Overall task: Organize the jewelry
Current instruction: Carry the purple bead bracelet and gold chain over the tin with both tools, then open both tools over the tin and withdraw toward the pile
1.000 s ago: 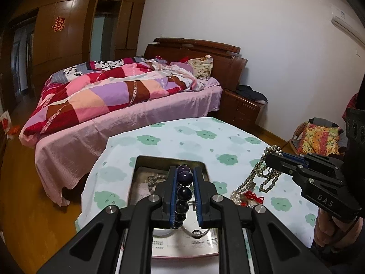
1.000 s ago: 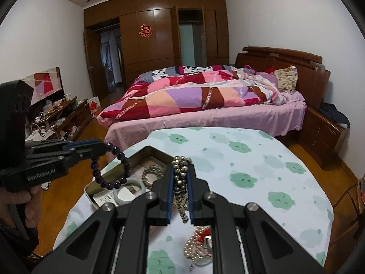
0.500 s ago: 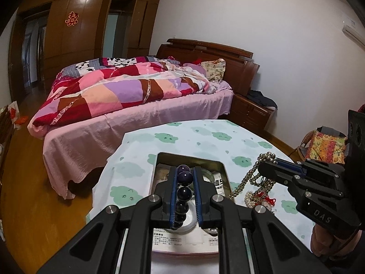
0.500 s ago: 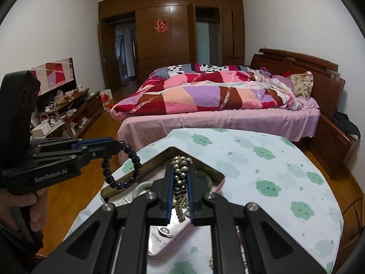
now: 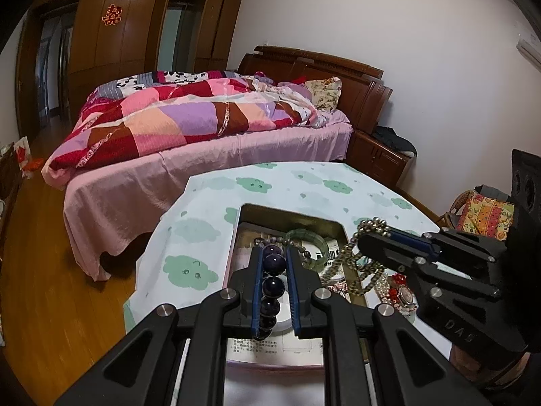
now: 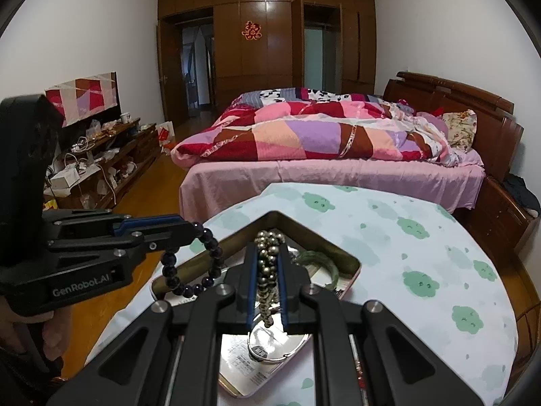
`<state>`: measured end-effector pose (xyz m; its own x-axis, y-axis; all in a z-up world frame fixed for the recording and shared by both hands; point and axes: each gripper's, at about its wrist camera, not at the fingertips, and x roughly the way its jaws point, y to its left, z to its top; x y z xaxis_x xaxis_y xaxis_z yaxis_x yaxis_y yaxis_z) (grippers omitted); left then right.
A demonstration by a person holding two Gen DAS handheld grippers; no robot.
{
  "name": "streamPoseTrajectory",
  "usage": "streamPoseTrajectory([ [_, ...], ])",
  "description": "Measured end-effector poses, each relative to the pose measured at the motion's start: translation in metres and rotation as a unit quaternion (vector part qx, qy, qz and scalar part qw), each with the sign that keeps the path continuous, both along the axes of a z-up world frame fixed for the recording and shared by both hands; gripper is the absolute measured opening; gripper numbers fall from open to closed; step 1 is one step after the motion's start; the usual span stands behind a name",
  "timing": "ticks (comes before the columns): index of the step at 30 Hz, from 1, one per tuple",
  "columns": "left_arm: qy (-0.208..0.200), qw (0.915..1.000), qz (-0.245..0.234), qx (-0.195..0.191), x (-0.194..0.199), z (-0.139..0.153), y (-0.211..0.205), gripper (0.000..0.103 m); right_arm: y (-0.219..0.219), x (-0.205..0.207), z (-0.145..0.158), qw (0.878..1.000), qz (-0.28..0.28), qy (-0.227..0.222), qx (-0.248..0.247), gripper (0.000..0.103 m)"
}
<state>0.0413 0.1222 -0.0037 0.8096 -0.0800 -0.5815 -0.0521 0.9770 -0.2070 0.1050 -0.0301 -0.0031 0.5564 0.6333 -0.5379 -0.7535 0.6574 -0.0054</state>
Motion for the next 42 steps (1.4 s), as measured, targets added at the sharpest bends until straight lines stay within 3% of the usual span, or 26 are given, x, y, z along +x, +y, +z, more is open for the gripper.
streamPoseTrajectory([
  [15, 0.048, 0.9986, -0.017, -0.011, 0.009, -0.035, -0.009, 0.013, 0.009, 0.004, -0.038, 0.998, 0.000, 0.036, -0.046, 0.013],
  [21, 0.063, 0.9979, -0.016, -0.004, 0.005, -0.040, -0.014, 0.015, 0.006, 0.001, -0.049, 0.997, 0.007, 0.058, -0.060, 0.018],
  [25, 0.054, 0.9985, 0.004, 0.007, -0.002, -0.035, -0.014, 0.062, -0.003, -0.005, -0.049, 0.997, 0.005, 0.055, -0.057, 0.036],
  [34, 0.050, 0.9984, 0.021, 0.015, -0.003, -0.037, -0.014, 0.063, -0.058, -0.009, -0.043, 0.997, -0.055, 0.052, -0.033, 0.050],
  [42, 0.058, 0.9977, 0.003, 0.034, -0.002, -0.043, -0.039, 0.063, -0.136, 0.002, -0.065, 0.981, -0.165, 0.098, -0.041, 0.051],
])
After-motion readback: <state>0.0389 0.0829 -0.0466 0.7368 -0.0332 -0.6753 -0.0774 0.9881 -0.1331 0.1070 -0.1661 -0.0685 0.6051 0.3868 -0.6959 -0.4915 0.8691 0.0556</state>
